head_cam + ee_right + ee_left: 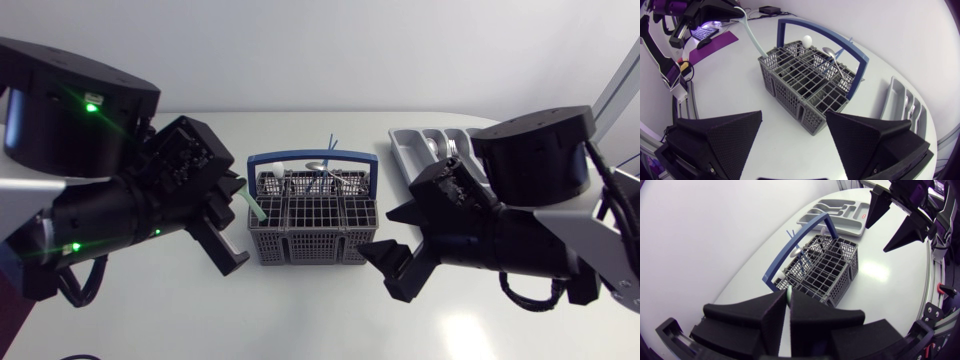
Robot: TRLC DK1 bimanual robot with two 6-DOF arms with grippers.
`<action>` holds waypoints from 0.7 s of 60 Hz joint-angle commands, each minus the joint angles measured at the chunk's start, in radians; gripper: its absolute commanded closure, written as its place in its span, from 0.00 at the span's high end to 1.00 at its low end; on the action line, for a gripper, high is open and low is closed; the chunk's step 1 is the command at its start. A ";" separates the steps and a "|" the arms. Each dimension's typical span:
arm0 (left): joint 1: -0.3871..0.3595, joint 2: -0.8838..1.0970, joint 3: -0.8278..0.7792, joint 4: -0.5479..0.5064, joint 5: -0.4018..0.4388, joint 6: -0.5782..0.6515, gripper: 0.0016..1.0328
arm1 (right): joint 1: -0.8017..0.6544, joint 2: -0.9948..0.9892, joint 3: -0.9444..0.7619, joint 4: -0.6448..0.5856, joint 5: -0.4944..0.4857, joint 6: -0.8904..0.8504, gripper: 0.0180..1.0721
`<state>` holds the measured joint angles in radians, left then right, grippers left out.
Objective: Unload the cutlery basket into the drawer organizer.
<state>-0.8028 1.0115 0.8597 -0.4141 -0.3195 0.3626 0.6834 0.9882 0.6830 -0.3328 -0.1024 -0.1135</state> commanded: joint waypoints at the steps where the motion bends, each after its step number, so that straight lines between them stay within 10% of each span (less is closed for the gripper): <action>1: -0.003 -0.031 0.044 -0.003 0.005 -0.019 0.23 | 0.028 -0.028 -0.017 0.017 0.015 -0.022 0.88; 23: 0.218 -0.019 0.114 0.043 0.370 -0.154 0.23 | 0.215 -0.152 -0.048 0.155 0.187 -0.114 0.88; 42: 0.240 0.091 0.139 0.130 0.548 -0.241 0.24 | 0.303 -0.082 -0.096 0.419 0.351 -0.242 0.86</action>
<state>-0.5648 1.0615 0.9646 -0.3038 0.1944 0.1593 0.9665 0.8745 0.6205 0.0345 0.2184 -0.3008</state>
